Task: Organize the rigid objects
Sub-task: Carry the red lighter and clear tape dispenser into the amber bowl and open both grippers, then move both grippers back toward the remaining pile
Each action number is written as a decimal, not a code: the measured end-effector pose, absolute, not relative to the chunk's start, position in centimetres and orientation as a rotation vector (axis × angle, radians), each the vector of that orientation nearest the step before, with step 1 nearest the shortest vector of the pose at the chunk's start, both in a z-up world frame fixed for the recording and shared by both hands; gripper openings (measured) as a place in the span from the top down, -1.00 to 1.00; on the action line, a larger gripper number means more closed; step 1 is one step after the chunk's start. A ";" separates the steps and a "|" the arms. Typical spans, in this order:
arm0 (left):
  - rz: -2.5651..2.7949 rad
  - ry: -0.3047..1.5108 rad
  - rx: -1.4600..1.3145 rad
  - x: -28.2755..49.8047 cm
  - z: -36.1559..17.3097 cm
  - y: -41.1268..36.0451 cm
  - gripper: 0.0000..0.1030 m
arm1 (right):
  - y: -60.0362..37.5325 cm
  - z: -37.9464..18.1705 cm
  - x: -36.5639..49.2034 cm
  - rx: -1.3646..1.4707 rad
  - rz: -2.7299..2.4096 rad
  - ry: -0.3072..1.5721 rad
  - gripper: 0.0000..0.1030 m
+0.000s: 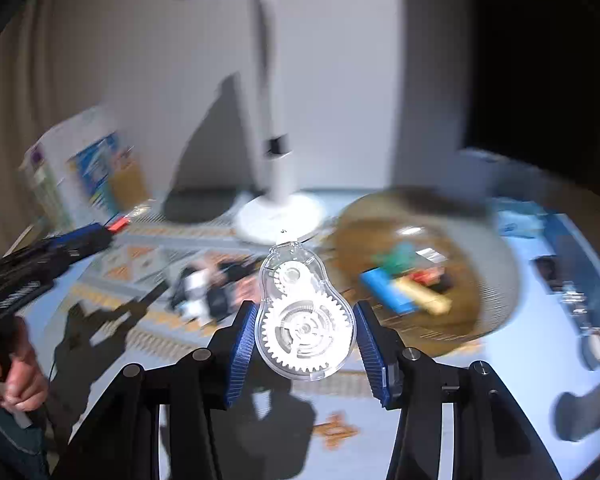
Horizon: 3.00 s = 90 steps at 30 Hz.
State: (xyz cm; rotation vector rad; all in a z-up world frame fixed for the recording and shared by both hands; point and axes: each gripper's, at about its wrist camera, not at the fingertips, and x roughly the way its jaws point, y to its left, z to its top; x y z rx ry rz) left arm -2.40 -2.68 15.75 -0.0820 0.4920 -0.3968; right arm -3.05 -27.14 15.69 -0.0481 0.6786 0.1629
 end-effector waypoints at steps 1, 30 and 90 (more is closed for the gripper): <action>-0.414 0.475 -0.077 -2.1 16.5 -3.7 0.60 | -28.4 16.4 -2.8 -0.039 0.126 0.668 0.06; -0.572 0.755 0.039 8.0 8.7 -23.7 0.60 | -42.4 9.3 6.7 0.158 -0.148 0.917 0.06; -0.022 0.771 -0.055 -0.2 3.6 4.9 -0.90 | -20.5 1.1 1.0 0.030 0.393 0.940 -0.30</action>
